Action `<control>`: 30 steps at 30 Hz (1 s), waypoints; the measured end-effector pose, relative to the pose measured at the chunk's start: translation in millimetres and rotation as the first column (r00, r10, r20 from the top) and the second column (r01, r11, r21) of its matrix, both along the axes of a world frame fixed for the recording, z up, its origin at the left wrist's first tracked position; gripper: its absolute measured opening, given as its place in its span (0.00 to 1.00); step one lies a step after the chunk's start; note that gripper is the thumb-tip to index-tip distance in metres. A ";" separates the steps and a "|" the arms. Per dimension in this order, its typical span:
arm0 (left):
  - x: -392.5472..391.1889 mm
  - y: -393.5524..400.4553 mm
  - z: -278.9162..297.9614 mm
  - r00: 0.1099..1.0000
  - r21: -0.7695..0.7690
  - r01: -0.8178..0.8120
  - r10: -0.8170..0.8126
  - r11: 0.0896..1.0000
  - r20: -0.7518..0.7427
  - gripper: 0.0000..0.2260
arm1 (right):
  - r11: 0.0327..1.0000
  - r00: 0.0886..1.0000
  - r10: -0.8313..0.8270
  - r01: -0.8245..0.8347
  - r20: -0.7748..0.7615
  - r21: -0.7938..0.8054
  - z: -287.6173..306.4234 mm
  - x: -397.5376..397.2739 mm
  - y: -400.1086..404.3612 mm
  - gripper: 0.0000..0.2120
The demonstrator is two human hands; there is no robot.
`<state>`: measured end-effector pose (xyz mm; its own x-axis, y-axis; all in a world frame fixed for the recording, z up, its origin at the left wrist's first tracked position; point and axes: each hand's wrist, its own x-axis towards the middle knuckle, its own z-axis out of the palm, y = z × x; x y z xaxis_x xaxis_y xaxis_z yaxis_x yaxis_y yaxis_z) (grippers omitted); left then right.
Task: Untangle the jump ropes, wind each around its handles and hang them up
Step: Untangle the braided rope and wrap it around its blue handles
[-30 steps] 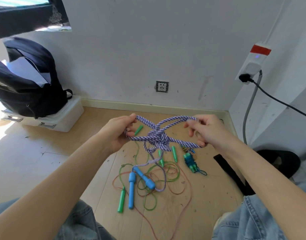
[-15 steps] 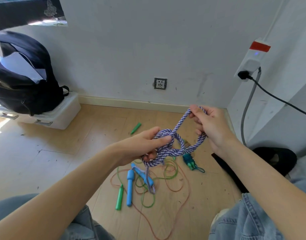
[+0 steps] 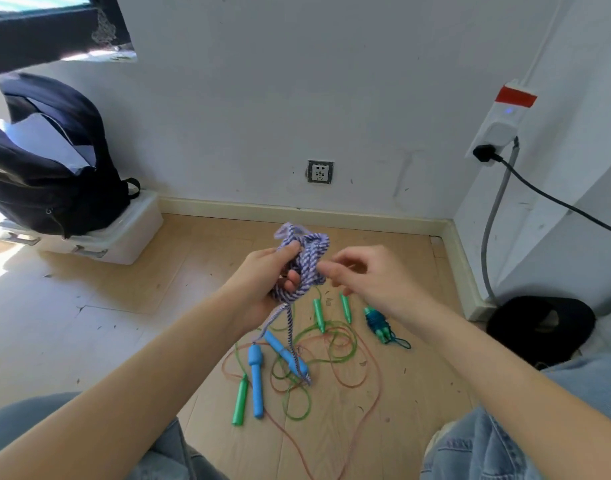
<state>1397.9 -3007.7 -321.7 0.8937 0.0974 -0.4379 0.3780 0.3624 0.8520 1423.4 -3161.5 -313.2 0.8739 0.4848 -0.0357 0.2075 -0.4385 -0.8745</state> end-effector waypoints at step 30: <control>-1.4 9.7 -0.3 0.979 0.212 0.194 -0.202 0.958 0.020 0.07 | 0.879 0.643 0.326 0.063 0.693 -0.472 -7.3 1.2 -7.0 0.11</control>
<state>1396.5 -2997.9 -322.0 0.9209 0.0015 -0.3898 0.3878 0.0974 0.9166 1424.7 -3168.5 -320.5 0.6196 0.6990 0.3569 0.7734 -0.6213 -0.1258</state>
